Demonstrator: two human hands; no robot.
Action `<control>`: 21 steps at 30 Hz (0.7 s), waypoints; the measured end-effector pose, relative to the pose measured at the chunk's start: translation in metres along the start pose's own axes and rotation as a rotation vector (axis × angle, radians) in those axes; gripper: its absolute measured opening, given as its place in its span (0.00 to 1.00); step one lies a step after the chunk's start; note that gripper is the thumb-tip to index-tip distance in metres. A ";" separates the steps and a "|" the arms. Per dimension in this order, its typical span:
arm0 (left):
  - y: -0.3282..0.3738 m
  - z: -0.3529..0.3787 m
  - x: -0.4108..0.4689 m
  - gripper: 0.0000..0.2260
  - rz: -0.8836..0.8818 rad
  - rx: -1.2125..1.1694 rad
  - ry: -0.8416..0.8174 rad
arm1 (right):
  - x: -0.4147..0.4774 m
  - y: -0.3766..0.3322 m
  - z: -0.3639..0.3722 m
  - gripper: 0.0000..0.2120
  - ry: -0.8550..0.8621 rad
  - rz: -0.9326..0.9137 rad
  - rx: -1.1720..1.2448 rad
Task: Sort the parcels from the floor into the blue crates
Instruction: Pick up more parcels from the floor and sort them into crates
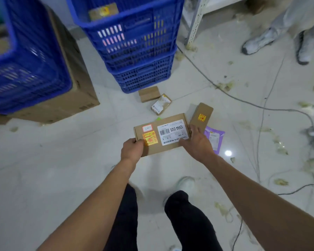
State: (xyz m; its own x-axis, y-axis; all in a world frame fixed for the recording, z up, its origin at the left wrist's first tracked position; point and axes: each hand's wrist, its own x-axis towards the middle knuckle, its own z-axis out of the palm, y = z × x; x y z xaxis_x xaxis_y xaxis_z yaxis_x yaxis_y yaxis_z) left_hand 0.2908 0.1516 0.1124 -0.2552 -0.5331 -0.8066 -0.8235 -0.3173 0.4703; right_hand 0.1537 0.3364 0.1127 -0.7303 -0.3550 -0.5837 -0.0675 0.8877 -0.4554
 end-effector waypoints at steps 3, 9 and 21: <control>0.025 -0.061 -0.051 0.07 0.007 -0.148 0.001 | -0.042 -0.059 -0.027 0.27 -0.013 -0.043 -0.020; 0.053 -0.181 -0.110 0.09 0.108 -0.300 0.006 | -0.099 -0.181 -0.044 0.29 -0.016 -0.106 0.064; 0.102 -0.408 -0.128 0.10 0.389 -0.321 0.099 | -0.134 -0.419 -0.030 0.24 0.079 -0.364 -0.011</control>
State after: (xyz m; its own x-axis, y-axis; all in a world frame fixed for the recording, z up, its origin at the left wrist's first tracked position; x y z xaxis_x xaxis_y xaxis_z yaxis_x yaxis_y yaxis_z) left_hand 0.4460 -0.1325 0.4093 -0.4499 -0.7266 -0.5192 -0.4762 -0.2967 0.8278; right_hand 0.2594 0.0204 0.4014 -0.7074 -0.6248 -0.3305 -0.3396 0.7105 -0.6163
